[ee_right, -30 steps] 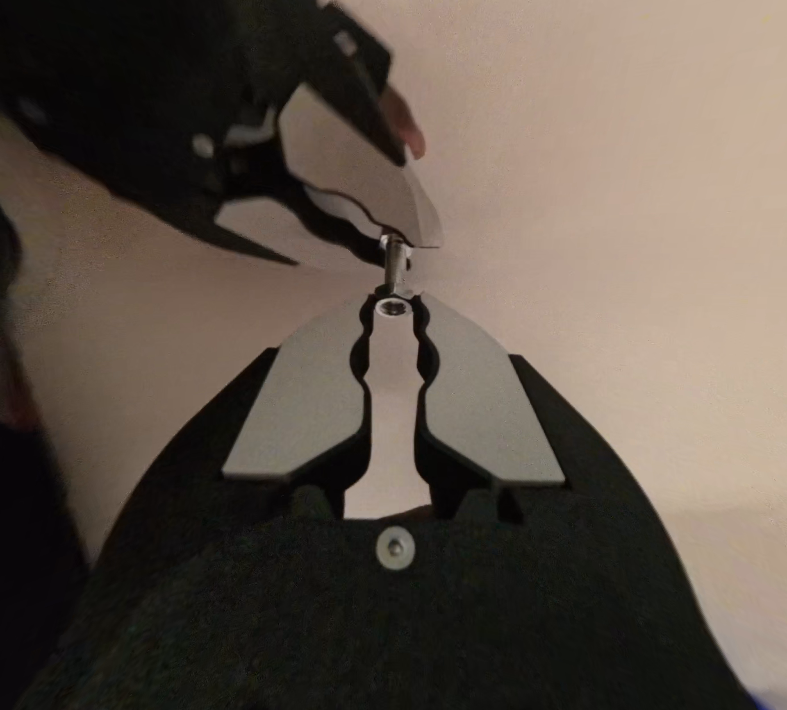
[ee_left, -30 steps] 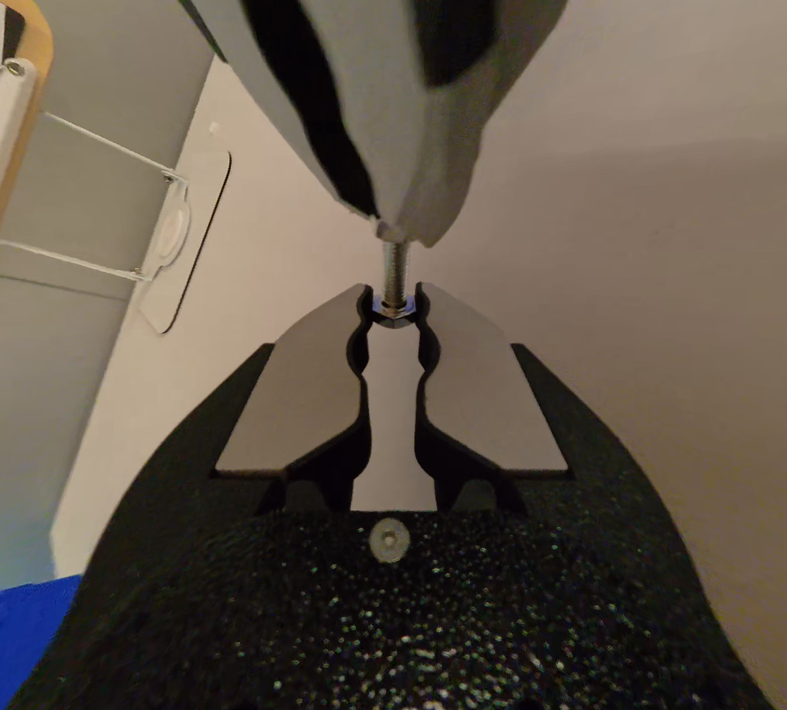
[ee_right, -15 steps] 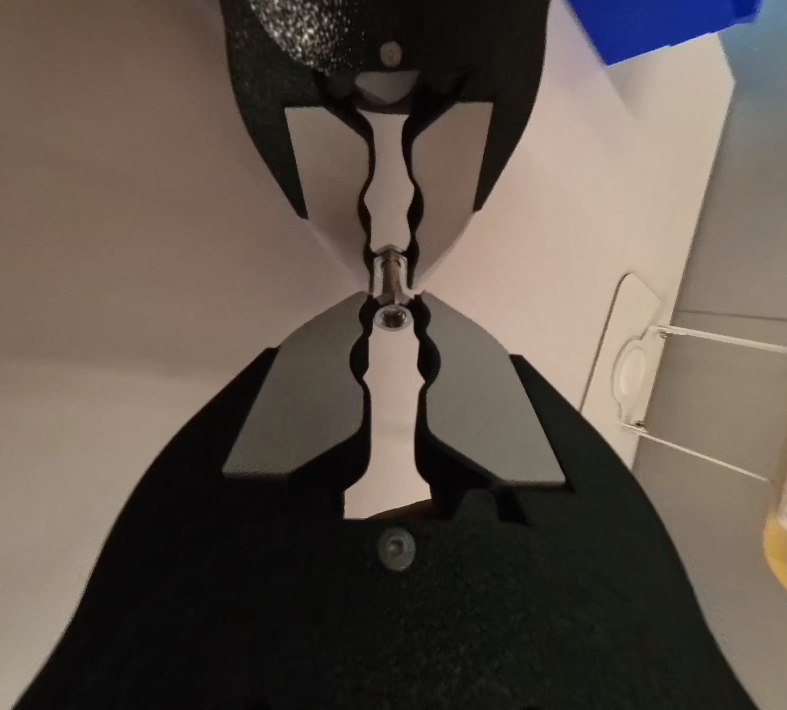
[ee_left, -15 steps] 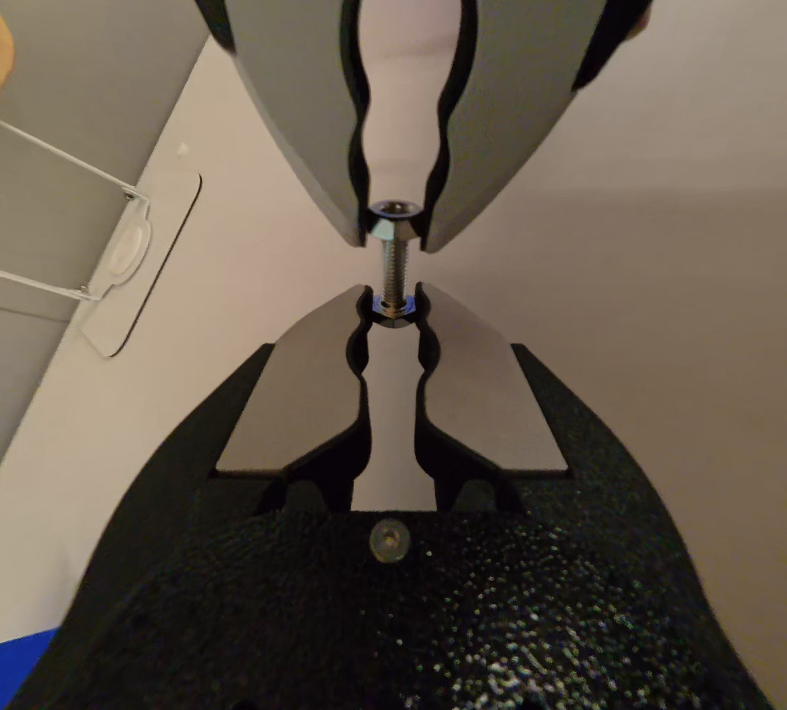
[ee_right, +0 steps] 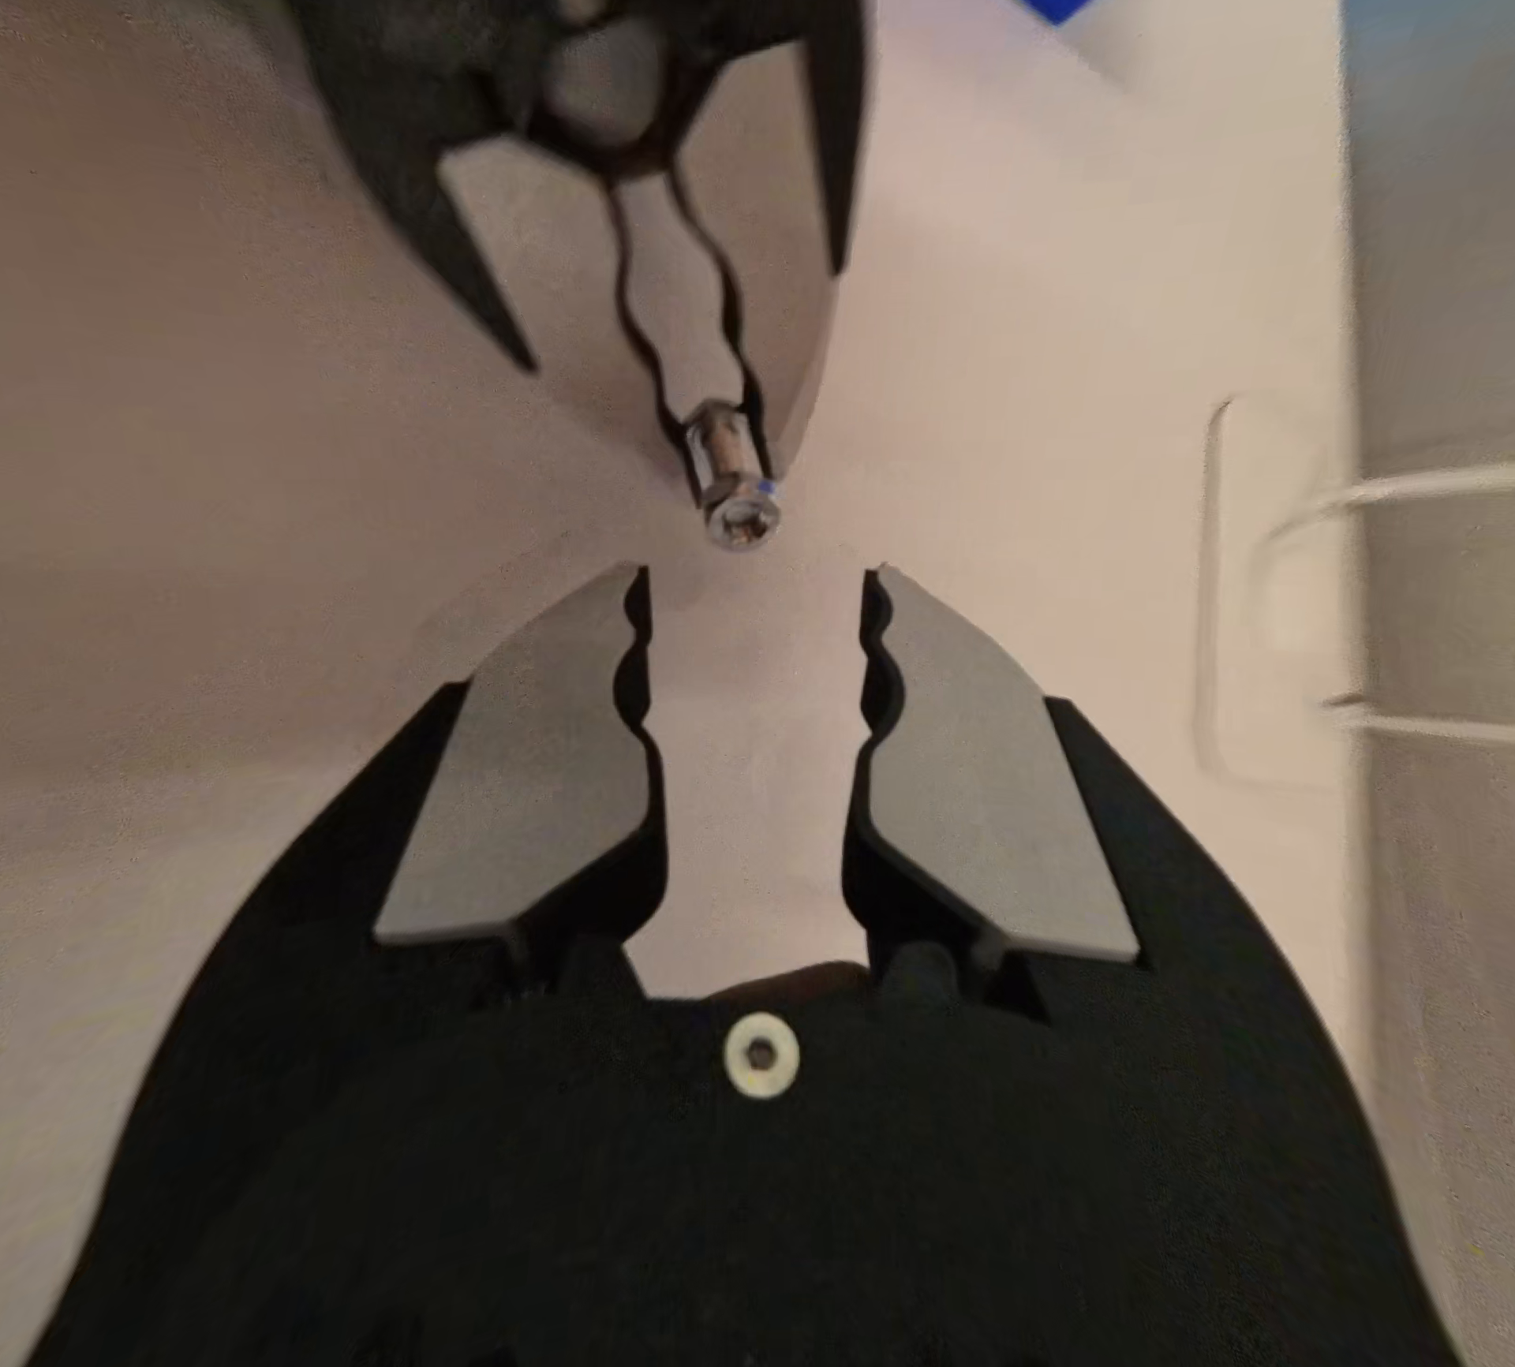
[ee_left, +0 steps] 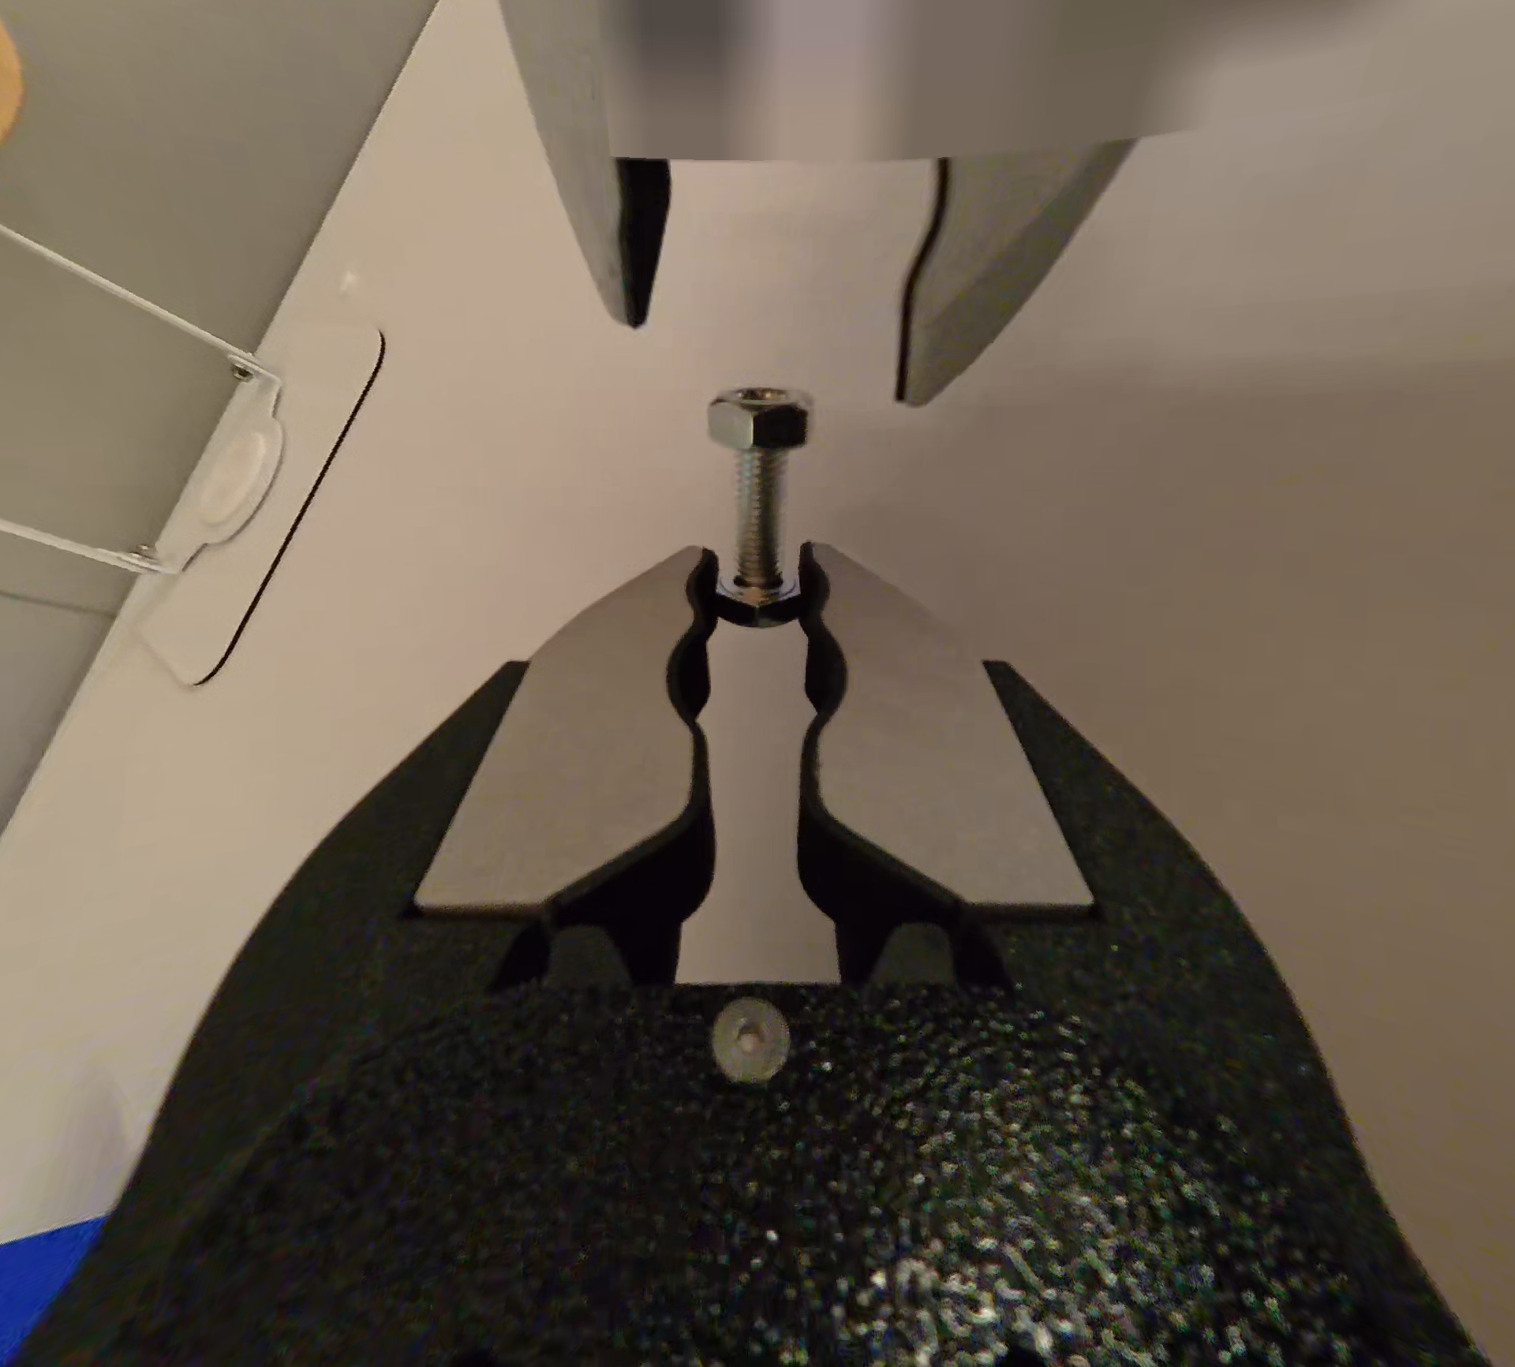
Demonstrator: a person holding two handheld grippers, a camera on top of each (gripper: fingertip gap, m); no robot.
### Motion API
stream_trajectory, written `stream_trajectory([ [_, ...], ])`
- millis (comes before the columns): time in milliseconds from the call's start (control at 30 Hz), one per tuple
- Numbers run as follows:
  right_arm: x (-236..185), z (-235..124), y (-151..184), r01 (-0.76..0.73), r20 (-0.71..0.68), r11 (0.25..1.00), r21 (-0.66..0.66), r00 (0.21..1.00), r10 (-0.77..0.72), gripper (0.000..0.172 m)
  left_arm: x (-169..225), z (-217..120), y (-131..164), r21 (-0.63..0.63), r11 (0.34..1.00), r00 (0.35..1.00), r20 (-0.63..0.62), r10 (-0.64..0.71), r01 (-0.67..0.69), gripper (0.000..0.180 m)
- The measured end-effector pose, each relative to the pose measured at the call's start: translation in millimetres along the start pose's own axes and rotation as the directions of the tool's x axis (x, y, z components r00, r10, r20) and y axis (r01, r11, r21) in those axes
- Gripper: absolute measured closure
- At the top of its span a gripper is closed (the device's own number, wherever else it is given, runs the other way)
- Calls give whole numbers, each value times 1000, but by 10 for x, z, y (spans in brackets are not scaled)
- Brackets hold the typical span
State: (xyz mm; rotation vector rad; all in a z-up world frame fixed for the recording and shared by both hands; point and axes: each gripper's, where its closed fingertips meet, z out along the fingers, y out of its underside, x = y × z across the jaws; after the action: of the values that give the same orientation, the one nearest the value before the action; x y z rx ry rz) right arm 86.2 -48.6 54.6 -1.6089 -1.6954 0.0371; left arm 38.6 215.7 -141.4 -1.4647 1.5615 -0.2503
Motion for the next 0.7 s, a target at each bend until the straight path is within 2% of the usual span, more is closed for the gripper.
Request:
stream_trajectory([
  [67, -41, 20, 13, 158, -29, 987, -35, 987, -159, 126, 20, 7, 0, -3, 1000, 1000, -4, 13, -13, 162],
  [100, -70, 36, -6, 183, -24, 983, -31, 983, -184, 128, 37, 11, -6, -3, 1000, 1000, -8, 23, -23, 162],
  [133, -86, 51, -32, 178, -22, 984, -21, 984, -178, 138, 48, 20, -16, 0, 999, 999, -9, 35, -35, 162],
  [167, -88, 66, -48, 156, -20, 988, -14, 988, -156, 152, 58, 23, -29, 3, 999, 999, -6, 49, -49, 162],
  [233, -92, 92, -17, 34, 14, 999, -38, 999, -34, 153, 40, 30, -3, -21, 996, 996, 24, 90, -89, 162],
  [267, -98, 106, 14, -109, 48, 992, -58, 993, 112, 153, 21, 28, 7, -32, 993, 992, 48, 118, -116, 162],
  [300, -120, 116, 31, -317, 100, 945, -77, 941, 324, 153, -2, 20, 16, -49, 987, 985, 77, 155, -152, 162],
  [333, -159, 120, 34, -547, 169, 830, -112, 812, 558, 154, -21, 14, 21, -68, 979, 974, 103, 201, -195, 162],
  [367, -189, 115, 13, -715, 241, 684, -147, 644, 726, 154, -21, 15, 31, -86, 969, 965, 113, 239, -230, 162],
  [400, -194, 104, -7, -796, 297, 584, -160, 526, 797, 154, -15, 19, 39, -94, 966, 961, 113, 251, -241, 162],
  [433, -185, 91, -16, -818, 332, 557, -142, 491, 805, 154, -13, 18, 32, -87, 969, 965, 108, 238, -230, 162],
  [467, -173, 74, -19, -806, 344, 582, -105, 520, 782, 153, -8, 15, 18, -69, 976, 973, 94, 212, -206, 162],
  [533, -134, 26, -23, -700, 296, 714, -4, 681, 669, 136, 24, 17, 5, -30, 991, 991, 42, 129, -128, 162],
  [600, -68, -23, -7, -454, 150, 887, 83, 886, 439, 130, 32, 12, 9, -11, 997, 997, 7, 78, -78, 162],
  [633, -59, -42, -4, -296, 76, 951, 93, 954, 289, 128, 32, 8, 3, -1, 998, 998, -3, 64, -64, 162],
  [700, -84, -37, 9, -20, -21, 998, 53, 1000, 22, 128, 48, 13, -6, 10, 999, 999, -25, 44, -44, 162],
])
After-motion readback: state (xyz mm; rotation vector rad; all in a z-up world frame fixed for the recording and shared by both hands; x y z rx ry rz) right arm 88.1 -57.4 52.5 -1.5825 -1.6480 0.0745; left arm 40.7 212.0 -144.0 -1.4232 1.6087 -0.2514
